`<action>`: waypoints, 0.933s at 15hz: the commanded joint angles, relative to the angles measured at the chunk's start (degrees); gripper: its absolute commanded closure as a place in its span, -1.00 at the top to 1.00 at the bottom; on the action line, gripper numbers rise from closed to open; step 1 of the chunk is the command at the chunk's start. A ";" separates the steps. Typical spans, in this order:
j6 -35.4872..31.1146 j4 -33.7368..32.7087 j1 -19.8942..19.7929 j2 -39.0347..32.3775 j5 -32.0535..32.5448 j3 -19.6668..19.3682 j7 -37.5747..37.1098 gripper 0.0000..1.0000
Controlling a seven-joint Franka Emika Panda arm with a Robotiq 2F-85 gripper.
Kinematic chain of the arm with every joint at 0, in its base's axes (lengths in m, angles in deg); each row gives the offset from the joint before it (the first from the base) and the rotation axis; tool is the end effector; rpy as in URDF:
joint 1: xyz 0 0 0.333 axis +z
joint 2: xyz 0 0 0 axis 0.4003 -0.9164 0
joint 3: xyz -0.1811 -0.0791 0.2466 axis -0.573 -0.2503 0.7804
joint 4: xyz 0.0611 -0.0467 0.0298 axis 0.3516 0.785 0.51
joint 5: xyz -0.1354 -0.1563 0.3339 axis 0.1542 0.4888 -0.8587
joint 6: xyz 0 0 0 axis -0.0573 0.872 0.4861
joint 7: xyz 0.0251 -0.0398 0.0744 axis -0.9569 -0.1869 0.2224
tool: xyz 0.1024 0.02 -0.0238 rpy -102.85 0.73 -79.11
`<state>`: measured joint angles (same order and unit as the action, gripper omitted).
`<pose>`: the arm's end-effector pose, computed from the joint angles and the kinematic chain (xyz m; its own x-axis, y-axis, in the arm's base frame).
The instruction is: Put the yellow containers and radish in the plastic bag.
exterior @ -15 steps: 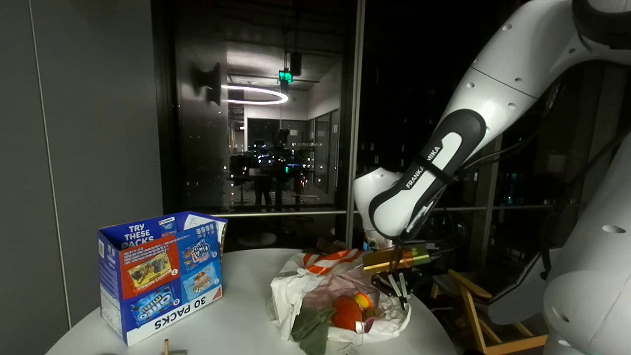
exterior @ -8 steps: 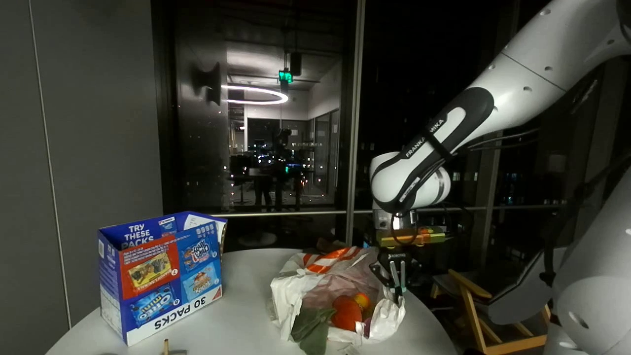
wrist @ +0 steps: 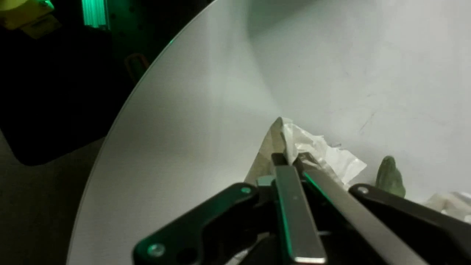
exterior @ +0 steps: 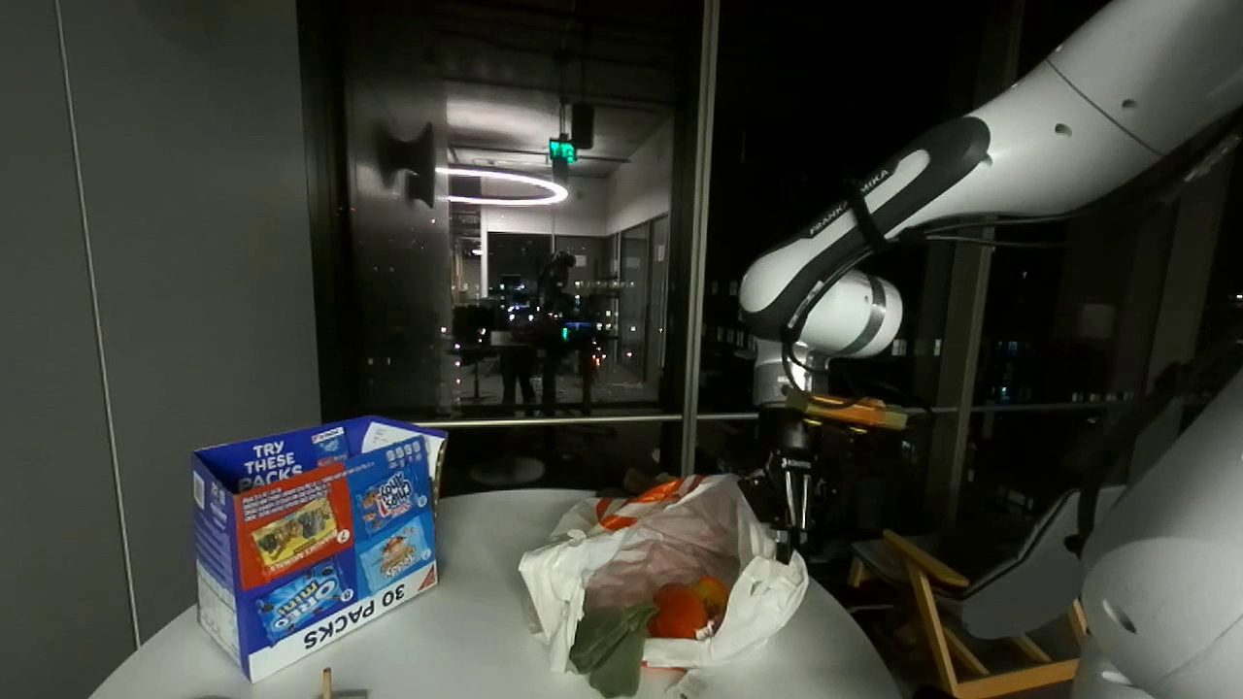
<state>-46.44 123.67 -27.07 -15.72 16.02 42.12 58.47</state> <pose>0.3444 -0.0837 0.3481 0.8929 -0.3059 -0.3303 -0.3776 -0.9084 -0.1795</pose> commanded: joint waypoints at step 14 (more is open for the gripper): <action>8.38 -8.29 0.91 2.50 4.08 -1.24 44.90 -0.95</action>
<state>-35.91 116.17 -27.07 -14.09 18.76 41.44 96.87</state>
